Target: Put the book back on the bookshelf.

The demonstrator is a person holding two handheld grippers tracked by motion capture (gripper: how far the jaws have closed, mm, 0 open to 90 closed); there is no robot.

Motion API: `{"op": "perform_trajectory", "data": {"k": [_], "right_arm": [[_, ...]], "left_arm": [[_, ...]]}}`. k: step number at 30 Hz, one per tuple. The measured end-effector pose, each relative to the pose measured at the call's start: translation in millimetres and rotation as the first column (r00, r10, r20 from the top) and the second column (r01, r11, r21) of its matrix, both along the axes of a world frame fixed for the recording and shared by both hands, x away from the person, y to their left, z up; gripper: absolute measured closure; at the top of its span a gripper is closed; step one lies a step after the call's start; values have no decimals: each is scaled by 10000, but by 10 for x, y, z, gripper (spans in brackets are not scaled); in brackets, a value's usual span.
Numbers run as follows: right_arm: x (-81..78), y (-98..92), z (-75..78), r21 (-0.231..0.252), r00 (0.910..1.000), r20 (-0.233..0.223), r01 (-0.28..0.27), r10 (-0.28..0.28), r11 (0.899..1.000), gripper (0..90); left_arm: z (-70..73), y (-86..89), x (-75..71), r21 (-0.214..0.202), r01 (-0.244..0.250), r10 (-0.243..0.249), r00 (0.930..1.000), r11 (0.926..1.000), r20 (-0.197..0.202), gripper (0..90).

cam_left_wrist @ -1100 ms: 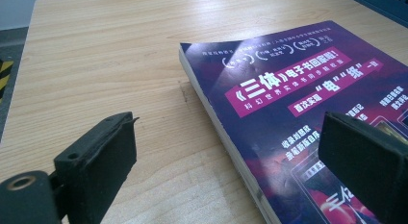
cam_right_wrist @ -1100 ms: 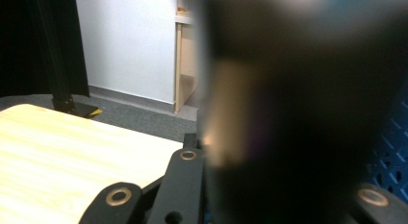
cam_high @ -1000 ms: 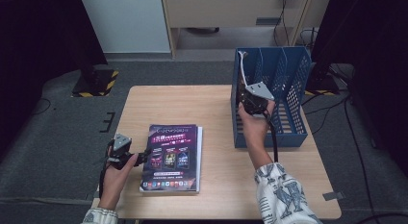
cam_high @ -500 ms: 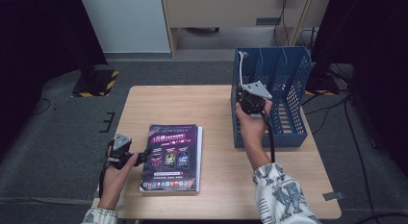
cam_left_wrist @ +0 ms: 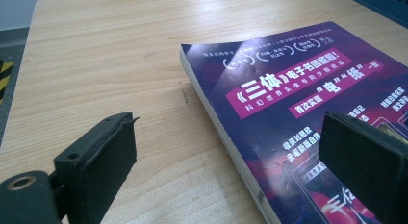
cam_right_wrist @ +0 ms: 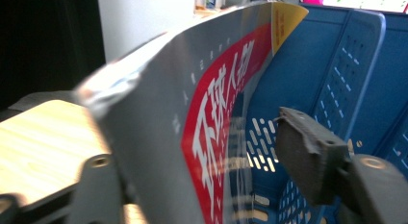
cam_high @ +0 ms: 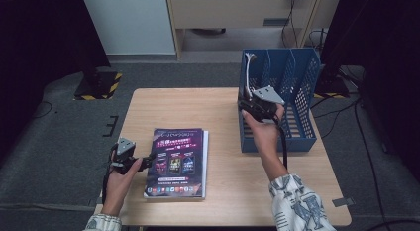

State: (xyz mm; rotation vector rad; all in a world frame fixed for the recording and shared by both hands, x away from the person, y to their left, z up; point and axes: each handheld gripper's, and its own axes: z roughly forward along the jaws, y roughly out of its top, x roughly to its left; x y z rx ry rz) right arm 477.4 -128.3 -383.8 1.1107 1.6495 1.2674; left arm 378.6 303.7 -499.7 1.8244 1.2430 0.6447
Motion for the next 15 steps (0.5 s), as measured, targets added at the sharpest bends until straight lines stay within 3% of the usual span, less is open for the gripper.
{"op": "perform_trajectory", "data": {"k": [2,6,15], "right_arm": [[-26,-20,12,141,9997,-30,-231,231,9996,261],[-86,-41,12,-202,9984,-151,-555,552,9983,196],[-268,-174,-67,-286,9948,-380,-957,946,9950,156]], "left_arm": [[0,-4,0,24,16,-16,10000,10000,3,59],[-2,-3,-4,47,20,-20,10000,10000,26,58],[-5,0,-5,171,11,-11,10000,9999,17,56]]}}
